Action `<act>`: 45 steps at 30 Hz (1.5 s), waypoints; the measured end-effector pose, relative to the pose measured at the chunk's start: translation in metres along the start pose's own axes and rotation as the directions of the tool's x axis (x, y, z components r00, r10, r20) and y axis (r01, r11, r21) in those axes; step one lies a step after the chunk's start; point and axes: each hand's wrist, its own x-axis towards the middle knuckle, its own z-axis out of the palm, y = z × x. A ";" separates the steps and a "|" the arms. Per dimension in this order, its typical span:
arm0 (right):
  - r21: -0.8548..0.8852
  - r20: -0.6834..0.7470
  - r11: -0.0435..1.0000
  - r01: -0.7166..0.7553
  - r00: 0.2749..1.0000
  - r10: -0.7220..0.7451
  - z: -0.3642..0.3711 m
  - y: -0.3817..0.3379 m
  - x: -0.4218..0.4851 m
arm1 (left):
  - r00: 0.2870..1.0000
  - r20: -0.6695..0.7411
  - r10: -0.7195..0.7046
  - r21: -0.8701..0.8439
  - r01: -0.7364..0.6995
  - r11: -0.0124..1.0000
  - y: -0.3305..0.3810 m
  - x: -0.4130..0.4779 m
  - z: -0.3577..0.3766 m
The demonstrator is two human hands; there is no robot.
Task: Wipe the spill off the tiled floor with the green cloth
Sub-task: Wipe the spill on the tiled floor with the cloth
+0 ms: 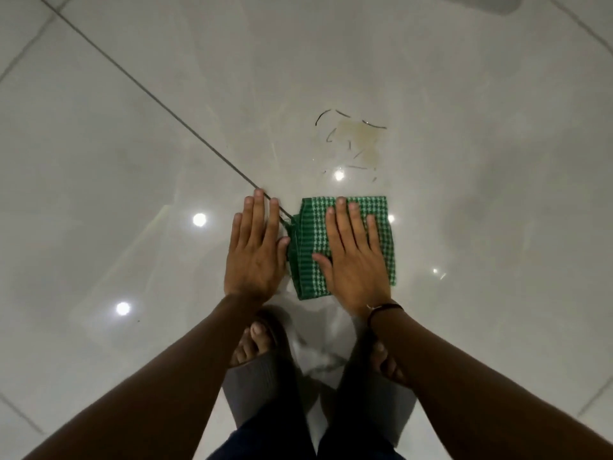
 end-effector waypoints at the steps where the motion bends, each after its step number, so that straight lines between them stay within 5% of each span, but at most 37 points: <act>1: -0.005 0.010 0.998 0.056 0.998 -0.056 0.001 0.012 -0.009 | 1.000 -0.019 0.015 -0.001 -0.015 1.000 -0.003 -0.002 0.002; 3: 0.007 -0.010 1.000 0.007 1.000 -0.007 -0.005 0.045 -0.021 | 0.999 -0.039 0.031 -0.001 -0.032 1.000 -0.006 -0.002 0.003; 7: 0.010 -0.097 0.936 -0.351 0.932 0.350 -0.024 0.065 0.019 | 0.996 -0.066 0.060 0.045 -0.057 0.997 -0.011 0.004 0.009; 13: -0.103 0.037 0.987 0.120 0.993 -0.116 -0.009 0.093 -0.043 | 0.991 -0.117 0.071 0.099 -0.060 0.993 -0.011 0.005 0.011; 16: -0.047 -0.032 0.991 -0.127 0.992 0.126 -0.022 0.128 -0.045 | 0.985 -0.159 0.070 0.089 -0.056 0.994 -0.007 0.004 0.011; 19: 0.079 -0.140 0.900 -0.429 0.889 0.437 -0.035 0.114 0.027 | 0.986 -0.157 0.060 0.125 -0.041 0.991 -0.004 0.004 0.012; 21: 0.065 -0.148 0.923 -0.378 0.912 0.384 -0.038 0.093 0.056 | 0.989 -0.132 0.060 0.134 -0.043 0.990 -0.004 0.005 0.009; 25: -0.076 0.005 0.995 0.059 0.998 -0.059 -0.020 0.094 -0.013 | 0.992 -0.086 0.092 0.133 -0.080 0.988 -0.007 0.009 -0.001; 28: -0.021 -0.082 0.986 -0.168 0.983 0.166 -0.027 0.132 -0.031 | 0.992 -0.117 0.044 0.059 -0.037 0.998 -0.004 0.026 -0.008; 31: 0.072 -0.196 0.883 -0.464 0.861 0.469 -0.042 0.122 0.050 | 0.977 -0.161 -0.142 -0.037 0.138 0.990 -0.004 0.067 -0.015; 34: -0.008 -0.149 0.969 -0.245 0.959 0.241 -0.047 0.072 0.094 | 0.986 -0.136 -0.101 0.038 0.107 0.993 -0.019 0.087 -0.024; 37: -0.089 -0.020 0.996 0.024 0.999 -0.025 -0.036 0.073 0.039 | 0.995 -0.095 0.017 0.116 -0.006 0.993 -0.039 0.085 -0.032; 42: 0.045 -0.125 0.947 -0.319 0.938 0.322 -0.061 0.124 0.070 | 0.983 -0.171 0.070 0.134 -0.047 0.990 -0.046 0.085 -0.021; 45: 0.017 -0.141 0.960 -0.281 0.949 0.281 -0.067 0.075 0.121 | 0.986 -0.158 0.062 0.124 -0.043 0.991 -0.048 0.084 -0.021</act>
